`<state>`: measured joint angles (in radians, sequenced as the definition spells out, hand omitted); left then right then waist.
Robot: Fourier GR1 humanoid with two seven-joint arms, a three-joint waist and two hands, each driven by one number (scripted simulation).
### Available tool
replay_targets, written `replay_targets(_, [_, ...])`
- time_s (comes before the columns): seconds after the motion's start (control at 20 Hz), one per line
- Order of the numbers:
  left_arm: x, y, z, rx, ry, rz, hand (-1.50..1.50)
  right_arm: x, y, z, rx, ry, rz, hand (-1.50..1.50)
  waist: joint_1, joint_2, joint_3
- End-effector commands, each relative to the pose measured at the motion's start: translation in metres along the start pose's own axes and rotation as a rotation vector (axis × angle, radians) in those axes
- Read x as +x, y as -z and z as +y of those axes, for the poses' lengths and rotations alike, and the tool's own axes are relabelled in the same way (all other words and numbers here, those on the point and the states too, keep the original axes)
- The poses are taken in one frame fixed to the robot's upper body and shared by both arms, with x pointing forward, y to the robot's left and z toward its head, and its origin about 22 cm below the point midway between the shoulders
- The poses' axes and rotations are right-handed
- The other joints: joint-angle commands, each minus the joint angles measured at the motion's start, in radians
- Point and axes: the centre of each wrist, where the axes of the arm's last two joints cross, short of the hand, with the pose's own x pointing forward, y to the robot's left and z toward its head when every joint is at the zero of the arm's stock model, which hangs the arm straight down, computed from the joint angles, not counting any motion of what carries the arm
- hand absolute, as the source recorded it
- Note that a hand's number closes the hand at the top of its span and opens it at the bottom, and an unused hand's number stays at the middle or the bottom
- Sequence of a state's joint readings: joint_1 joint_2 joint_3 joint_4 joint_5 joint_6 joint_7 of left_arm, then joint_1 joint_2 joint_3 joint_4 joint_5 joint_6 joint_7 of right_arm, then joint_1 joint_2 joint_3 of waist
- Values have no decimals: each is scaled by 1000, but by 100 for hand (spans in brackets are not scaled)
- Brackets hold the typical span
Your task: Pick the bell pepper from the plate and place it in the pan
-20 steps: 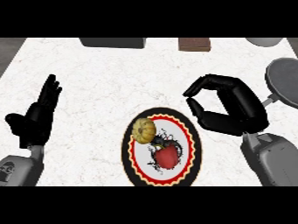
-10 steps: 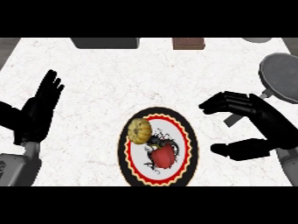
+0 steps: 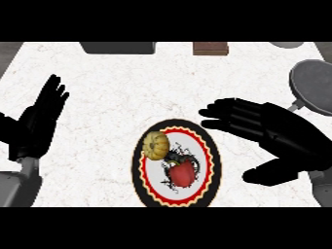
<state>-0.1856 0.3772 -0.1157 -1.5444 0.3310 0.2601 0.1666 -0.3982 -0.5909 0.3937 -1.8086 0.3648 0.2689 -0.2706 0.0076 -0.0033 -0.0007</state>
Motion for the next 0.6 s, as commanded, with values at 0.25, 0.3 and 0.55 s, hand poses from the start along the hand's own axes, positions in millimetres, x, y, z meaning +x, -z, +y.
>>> replay_targets(0.25, [10, 1, 2, 7, 9, 6, 0, 60, 62, 28, 262, -290, 74, -150, 6, 0, -1])
replay_targets(0.3, [0, -1, 1, -1, -4, -13, 0, 48, 66, 22, 327, -309, 114, -150, 7, 2, -1])
replay_targets(0.55, [-14, -14, 6, 8, 19, 7, 0, 63, 68, 53, 587, -398, 220, -150, 2, -1, -2])
